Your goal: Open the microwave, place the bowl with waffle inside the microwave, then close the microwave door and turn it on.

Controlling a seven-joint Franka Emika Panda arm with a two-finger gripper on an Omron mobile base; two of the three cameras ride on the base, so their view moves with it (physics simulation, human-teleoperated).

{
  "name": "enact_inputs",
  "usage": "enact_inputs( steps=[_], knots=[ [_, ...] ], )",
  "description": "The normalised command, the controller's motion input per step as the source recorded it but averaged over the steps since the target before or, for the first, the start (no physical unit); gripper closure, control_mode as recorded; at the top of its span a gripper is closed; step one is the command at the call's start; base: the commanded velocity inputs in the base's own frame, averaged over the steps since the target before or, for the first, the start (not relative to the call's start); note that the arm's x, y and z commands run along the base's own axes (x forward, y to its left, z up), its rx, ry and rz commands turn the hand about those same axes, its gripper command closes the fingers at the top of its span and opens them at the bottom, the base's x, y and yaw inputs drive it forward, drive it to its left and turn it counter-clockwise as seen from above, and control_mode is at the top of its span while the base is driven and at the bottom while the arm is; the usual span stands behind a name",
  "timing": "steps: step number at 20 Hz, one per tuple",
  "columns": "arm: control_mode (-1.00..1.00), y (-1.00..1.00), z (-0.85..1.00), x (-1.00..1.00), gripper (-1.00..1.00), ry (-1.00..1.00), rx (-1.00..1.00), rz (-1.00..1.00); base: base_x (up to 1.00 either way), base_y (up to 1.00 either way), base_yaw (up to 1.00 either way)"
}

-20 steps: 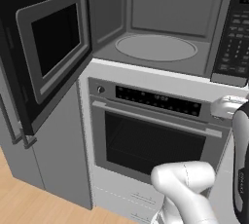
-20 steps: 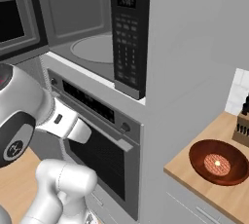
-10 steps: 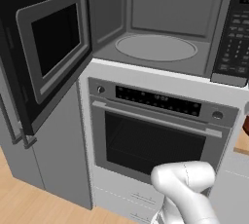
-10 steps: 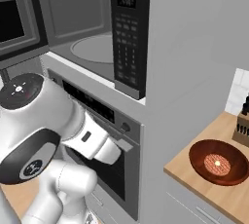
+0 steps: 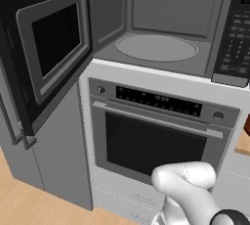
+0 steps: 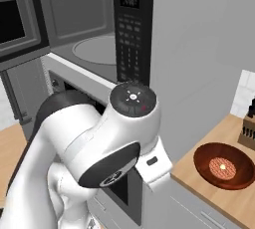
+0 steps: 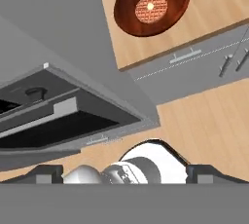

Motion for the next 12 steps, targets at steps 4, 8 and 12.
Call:
enact_inputs(
  steps=[4, 8, 12],
  knots=[
    [-1.00, -0.57, -0.56, 0.14, -1.00, 0.11, 0.28, -0.37, 0.00, 0.00, 0.00],
    [-1.00, -0.28, -0.71, 0.18, -1.00, 0.08, 0.20, -0.38, 0.00, 0.00, 0.00],
    [-1.00, -0.07, -0.73, 0.39, -1.00, -0.10, 0.00, -0.20, 0.00, 0.00, 0.00]
  ],
)
